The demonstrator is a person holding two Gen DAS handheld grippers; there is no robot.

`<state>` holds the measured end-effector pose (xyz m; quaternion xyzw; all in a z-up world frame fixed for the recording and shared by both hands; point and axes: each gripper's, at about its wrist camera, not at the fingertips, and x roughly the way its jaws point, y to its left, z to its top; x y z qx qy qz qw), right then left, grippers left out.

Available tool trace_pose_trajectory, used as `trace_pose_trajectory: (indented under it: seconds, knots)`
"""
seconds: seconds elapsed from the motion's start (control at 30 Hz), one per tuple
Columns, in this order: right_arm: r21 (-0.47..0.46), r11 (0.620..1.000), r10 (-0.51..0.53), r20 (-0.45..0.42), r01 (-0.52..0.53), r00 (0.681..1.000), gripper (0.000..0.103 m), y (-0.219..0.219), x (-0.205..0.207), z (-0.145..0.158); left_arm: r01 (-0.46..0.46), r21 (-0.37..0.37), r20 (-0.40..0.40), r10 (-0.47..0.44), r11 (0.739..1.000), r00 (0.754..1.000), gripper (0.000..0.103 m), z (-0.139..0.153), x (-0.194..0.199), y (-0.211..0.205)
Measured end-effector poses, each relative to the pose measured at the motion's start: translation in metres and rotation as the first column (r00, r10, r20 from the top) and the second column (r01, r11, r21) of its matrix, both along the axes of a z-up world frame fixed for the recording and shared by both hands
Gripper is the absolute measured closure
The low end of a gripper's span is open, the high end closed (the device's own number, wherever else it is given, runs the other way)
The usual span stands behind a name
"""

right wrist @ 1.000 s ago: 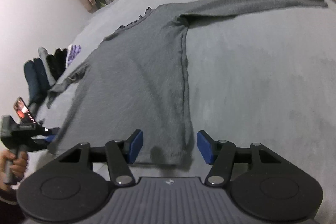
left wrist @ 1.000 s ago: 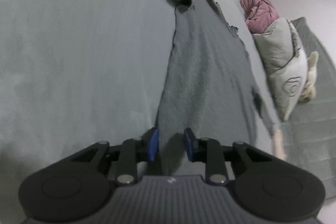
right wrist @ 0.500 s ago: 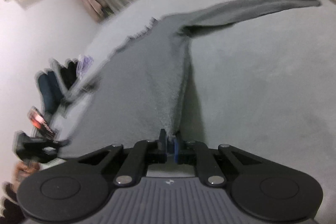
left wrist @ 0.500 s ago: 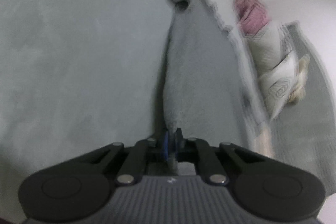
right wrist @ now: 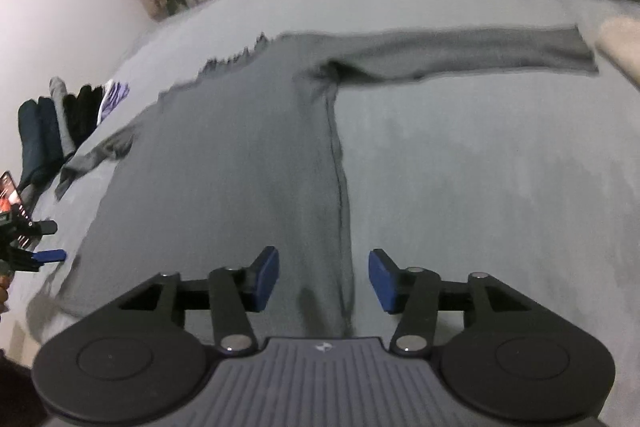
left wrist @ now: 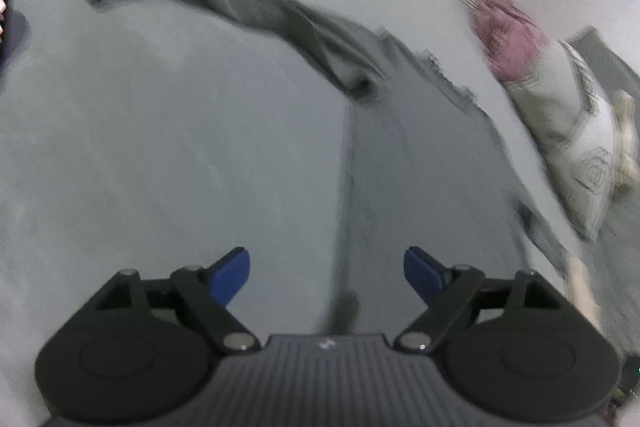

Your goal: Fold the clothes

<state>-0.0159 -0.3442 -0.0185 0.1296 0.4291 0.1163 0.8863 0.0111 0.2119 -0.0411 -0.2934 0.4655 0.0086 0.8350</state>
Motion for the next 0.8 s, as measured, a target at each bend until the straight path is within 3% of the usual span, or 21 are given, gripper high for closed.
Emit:
trace_pose_trajectory:
  seconds: [0.1, 0.17, 0.37, 0.47, 0.57, 0.63, 0.7, 0.73, 0.77, 0.8]
  knots:
    - [-0.019, 1.0, -0.003, 0.039, 0.003, 0.999, 0.05, 0.018, 0.013, 0.006, -0.152, 0.063, 0.028, 0.15, 0.986, 0.988, 0.011, -0.001, 0.017, 0.019]
    - [-0.021, 1.0, 0.019, 0.062, -0.018, 0.998, 0.05, 0.032, 0.023, 0.01, -0.227, 0.043, 0.06, 0.224, 0.973, 0.973, 0.011, -0.003, 0.028, 0.034]
    - [0.003, 0.995, 0.099, 0.118, -0.1, 0.988, 0.05, 0.074, 0.046, 0.011, -0.327, 0.049, 0.154, 0.316, 0.944, 0.936, 0.011, 0.002, 0.069, 0.067]
    - [0.01, 0.991, 0.128, 0.12, -0.131, 0.984, 0.05, 0.091, 0.054, 0.004, -0.42, 0.009, 0.151, 0.414, 0.907, 0.898, 0.012, -0.006, 0.094, 0.093]
    - [0.004, 0.987, 0.162, 0.114, -0.163, 0.98, 0.05, 0.107, 0.065, -0.003, -0.465, -0.007, 0.15, 0.461, 0.885, 0.875, 0.014, -0.015, 0.11, 0.109]
    - [-0.003, 0.983, 0.18, 0.113, -0.181, 0.977, 0.05, 0.116, 0.071, -0.004, -0.498, 0.016, 0.177, 0.488, 0.867, 0.855, 0.029, -0.019, 0.12, 0.119]
    - [-0.015, 0.977, 0.214, 0.121, -0.214, 0.969, 0.05, 0.13, 0.084, -0.002, -0.528, 0.063, 0.197, 0.508, 0.847, 0.839, 0.063, -0.02, 0.128, 0.123]
    - [-0.024, 0.973, 0.229, 0.127, -0.228, 0.965, 0.05, 0.136, 0.092, 0.001, -0.531, 0.066, 0.204, 0.509, 0.845, 0.836, 0.073, -0.021, 0.129, 0.124]
    - [-0.034, 0.97, 0.244, 0.134, -0.241, 0.961, 0.05, 0.142, 0.1, 0.003, -0.531, 0.064, 0.213, 0.508, 0.845, 0.835, 0.09, -0.023, 0.13, 0.126]
    - [-0.041, 0.967, 0.256, 0.139, -0.252, 0.957, 0.05, 0.148, 0.106, 0.005, -0.531, 0.062, 0.222, 0.507, 0.845, 0.833, 0.097, -0.025, 0.131, 0.127]
